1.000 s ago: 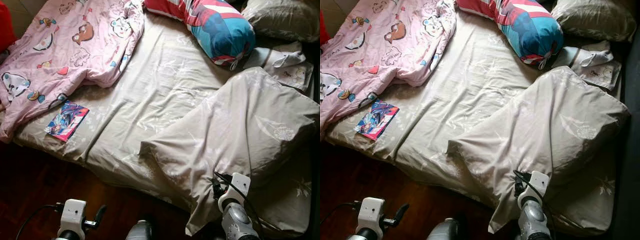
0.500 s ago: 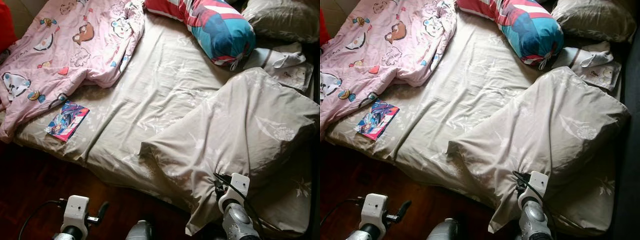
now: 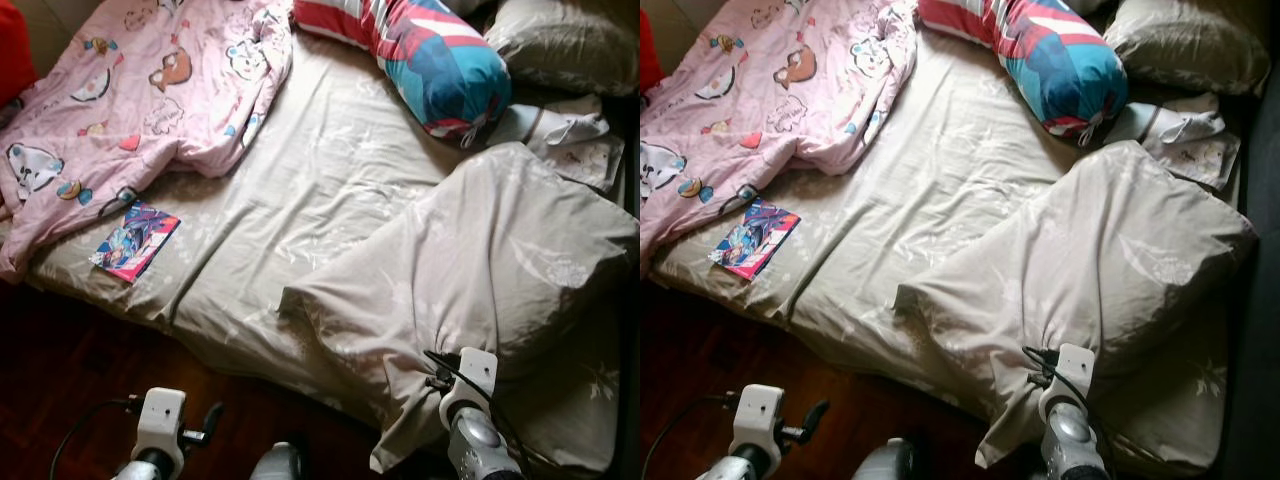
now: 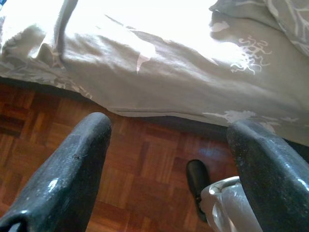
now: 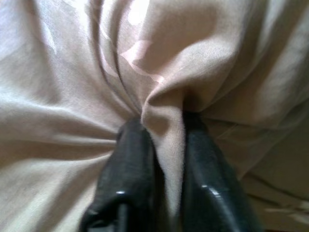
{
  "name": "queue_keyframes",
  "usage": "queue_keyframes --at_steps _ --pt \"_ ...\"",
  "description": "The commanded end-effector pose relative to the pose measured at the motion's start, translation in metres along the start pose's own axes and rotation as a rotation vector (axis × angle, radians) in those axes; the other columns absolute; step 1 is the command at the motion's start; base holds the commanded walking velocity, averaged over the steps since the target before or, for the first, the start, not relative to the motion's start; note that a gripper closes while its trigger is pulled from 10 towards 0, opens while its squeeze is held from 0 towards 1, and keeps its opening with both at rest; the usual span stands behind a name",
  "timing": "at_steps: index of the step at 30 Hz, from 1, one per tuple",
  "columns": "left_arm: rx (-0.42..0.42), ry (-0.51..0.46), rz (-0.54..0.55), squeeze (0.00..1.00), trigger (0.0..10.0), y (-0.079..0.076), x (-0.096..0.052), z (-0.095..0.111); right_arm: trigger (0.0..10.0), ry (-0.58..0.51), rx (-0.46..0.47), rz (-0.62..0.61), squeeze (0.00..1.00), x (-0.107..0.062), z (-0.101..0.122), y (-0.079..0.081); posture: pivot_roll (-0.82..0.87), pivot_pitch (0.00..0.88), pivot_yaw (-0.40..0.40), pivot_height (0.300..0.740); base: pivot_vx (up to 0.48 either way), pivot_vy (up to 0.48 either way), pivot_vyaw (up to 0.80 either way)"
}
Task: Clean up the room
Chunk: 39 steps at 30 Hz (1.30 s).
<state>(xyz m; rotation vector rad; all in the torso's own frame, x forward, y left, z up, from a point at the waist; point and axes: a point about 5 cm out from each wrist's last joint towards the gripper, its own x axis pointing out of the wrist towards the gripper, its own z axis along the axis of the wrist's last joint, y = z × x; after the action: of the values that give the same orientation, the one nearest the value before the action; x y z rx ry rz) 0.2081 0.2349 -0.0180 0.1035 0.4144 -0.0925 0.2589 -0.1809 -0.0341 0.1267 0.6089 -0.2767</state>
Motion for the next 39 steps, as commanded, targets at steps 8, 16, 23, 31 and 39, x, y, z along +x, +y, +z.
queue_keyframes --at_steps 8,16,23,31,39 --pt "-0.017 0.086 0.036 0.00 10.0 0.004 0.005 -0.014 0.0 -0.080 -0.096 -0.232 0.00 -0.002 0.006 -0.049 0.03 0.177 0.111 0.740 0.000 0.000 0.00" --pt "-0.027 0.095 0.043 0.00 10.0 0.002 0.012 -0.012 0.0 -0.179 -0.132 -0.401 0.00 -0.008 0.018 -0.084 -0.02 0.148 0.102 0.740 0.000 0.000 0.00" --pt "-0.030 0.106 0.046 0.00 10.0 0.000 0.015 -0.013 0.0 -0.198 -0.132 -0.560 0.00 -0.025 0.011 -0.128 -0.06 0.138 0.098 0.740 0.000 0.000 0.00" --pt "-0.036 0.109 0.051 0.00 10.0 0.000 0.017 -0.013 0.0 -0.188 -0.140 -0.702 0.00 -0.046 0.001 -0.168 -0.08 0.135 0.096 0.740 0.000 0.000 0.00" --pt "-0.042 0.113 0.064 0.00 10.0 0.002 0.017 -0.013 0.0 -0.209 -0.135 -0.876 0.00 -0.070 0.011 -0.218 -0.09 0.132 0.096 0.740 0.000 0.000 0.00"
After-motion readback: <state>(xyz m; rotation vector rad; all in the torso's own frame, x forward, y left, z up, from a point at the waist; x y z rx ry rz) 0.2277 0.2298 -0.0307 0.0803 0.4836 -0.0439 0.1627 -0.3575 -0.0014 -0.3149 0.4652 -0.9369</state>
